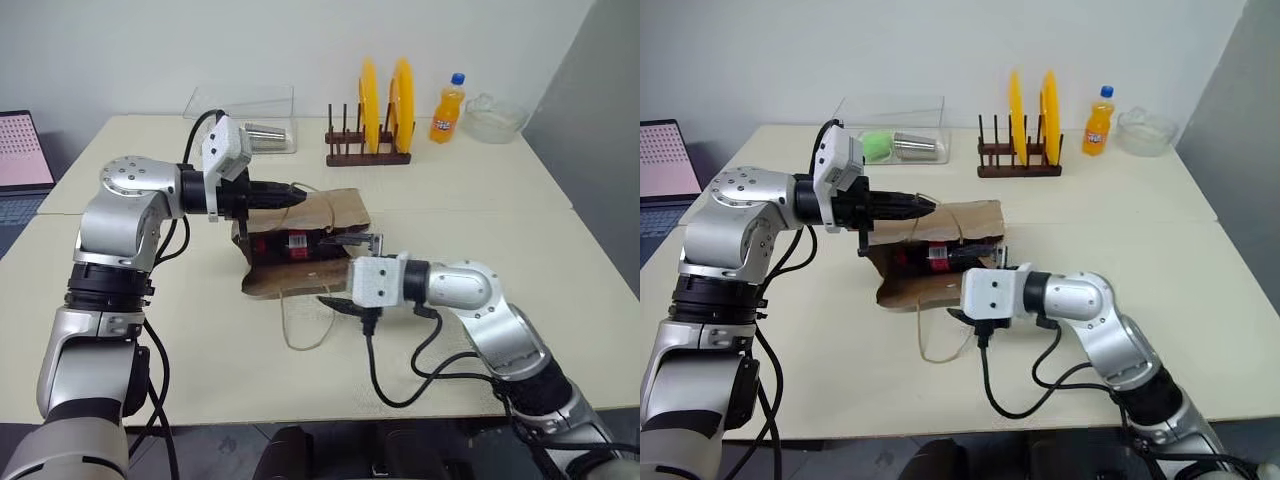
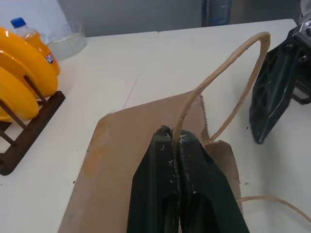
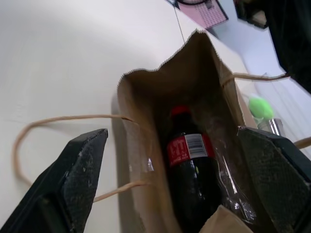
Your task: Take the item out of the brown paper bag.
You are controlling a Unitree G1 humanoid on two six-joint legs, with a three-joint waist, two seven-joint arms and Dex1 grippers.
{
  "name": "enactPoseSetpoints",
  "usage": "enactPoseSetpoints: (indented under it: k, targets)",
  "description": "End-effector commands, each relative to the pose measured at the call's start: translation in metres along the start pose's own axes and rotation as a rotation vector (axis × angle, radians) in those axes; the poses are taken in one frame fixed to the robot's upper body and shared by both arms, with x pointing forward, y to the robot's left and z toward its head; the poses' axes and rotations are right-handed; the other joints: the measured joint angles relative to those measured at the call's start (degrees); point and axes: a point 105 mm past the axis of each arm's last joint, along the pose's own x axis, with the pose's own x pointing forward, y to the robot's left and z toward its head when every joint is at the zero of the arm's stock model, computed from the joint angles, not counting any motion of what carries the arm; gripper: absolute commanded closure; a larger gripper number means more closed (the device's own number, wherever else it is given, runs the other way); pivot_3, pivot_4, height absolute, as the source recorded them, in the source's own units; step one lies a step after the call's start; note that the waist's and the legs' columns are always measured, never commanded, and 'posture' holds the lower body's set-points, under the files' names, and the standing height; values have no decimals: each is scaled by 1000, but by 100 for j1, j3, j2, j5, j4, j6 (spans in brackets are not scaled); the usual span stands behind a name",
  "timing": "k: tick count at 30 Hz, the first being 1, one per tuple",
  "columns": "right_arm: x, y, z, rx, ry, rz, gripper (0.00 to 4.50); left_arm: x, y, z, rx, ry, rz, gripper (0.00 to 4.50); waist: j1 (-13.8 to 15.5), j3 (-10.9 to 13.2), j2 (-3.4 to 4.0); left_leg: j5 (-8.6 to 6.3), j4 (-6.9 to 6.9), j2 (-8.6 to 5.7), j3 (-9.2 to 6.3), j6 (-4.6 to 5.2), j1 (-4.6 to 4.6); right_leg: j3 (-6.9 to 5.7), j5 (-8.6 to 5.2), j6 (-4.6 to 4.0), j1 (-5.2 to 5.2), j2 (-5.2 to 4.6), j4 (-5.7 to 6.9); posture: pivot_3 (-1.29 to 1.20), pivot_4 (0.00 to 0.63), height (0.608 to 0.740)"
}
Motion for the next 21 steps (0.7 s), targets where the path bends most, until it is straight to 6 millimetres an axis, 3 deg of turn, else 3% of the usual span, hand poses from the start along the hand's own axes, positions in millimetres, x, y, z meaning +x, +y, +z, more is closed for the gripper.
enactPoseSetpoints:
  k: [1, 7, 21]
  targets:
    - [16, -10, 1, -5, 36, -66, 19, -5, 5, 17, 37, -28, 12, 4500, 3, 0, 0, 0, 0, 0, 0, 0, -6, 0, 1, -1, -6, 0, 0, 0, 150, 740]
    - [37, -11, -4, -56, 91, -81, 19, -9, 11, 17, 10, -30, 29, 4500, 6, 0, 0, 12, 11, -2, 0, -20, -69, 0, 17, -27, -67, -2, 6, 0, 150, 740]
    - [67, -27, -16, -83, 237, -163, 19, -10, 10, 20, 6, -31, 14, 4500, -14, 0, 0, 11, 7, -2, 1, -19, -72, 0, 18, -28, -74, -1, 11, 0, 150, 740]
